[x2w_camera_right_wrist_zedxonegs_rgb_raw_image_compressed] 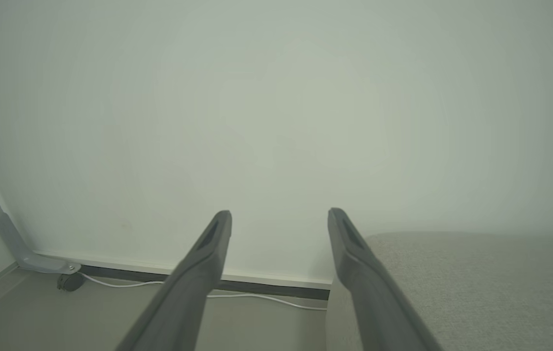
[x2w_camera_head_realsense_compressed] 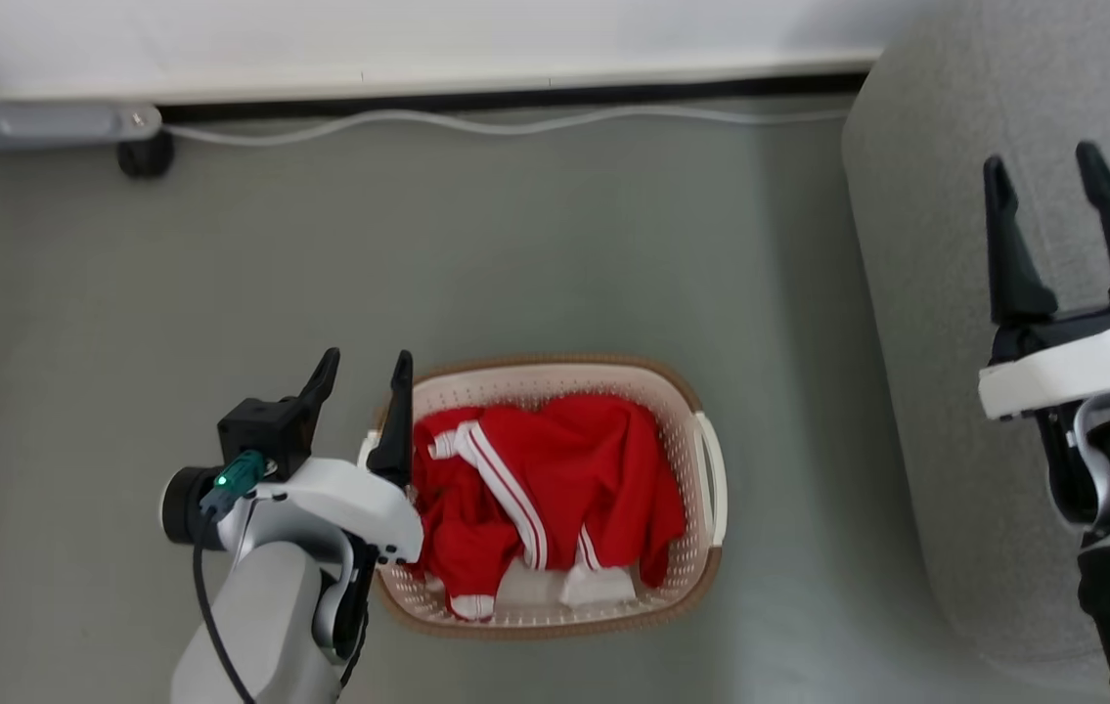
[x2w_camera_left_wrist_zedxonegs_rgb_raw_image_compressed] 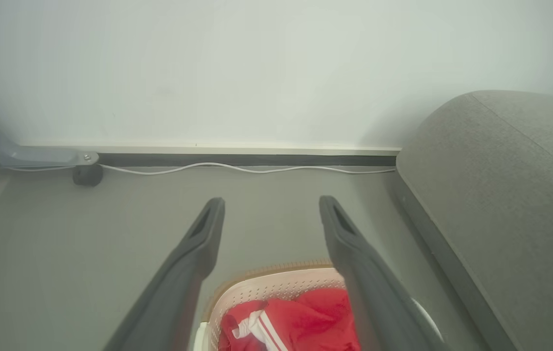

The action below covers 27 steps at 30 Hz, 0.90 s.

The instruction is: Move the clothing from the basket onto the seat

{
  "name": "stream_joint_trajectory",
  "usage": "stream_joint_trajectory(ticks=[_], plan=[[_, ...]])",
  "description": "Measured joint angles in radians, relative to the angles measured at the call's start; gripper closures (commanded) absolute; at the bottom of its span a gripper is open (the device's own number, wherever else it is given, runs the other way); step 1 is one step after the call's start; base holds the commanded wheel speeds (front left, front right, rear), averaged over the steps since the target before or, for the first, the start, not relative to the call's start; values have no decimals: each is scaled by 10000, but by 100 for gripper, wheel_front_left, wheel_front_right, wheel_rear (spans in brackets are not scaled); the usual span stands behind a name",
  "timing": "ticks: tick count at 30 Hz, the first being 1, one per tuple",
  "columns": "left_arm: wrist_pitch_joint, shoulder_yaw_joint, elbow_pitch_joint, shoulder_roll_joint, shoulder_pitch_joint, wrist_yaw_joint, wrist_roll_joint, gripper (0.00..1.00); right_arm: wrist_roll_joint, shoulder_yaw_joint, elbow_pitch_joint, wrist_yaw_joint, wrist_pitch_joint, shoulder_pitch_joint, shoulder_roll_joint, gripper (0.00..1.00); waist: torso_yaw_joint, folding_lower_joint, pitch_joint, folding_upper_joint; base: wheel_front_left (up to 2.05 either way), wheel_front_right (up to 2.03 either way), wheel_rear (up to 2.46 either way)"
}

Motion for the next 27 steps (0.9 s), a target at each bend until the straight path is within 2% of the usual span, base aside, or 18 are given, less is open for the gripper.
stream_joint_trajectory(ticks=[16,27], plan=[[-29,-1831,1363,6,-1932,148,-1271,0,4,-71,-1114,0,-29,-1593,-224,0,-292,0,3361,0,0,0,0],[-29,-3181,2803,31,-3485,140,-2148,0,73,88,-1764,0,-71,-2190,-48,0,-844,0,5007,0,0,0,0]])
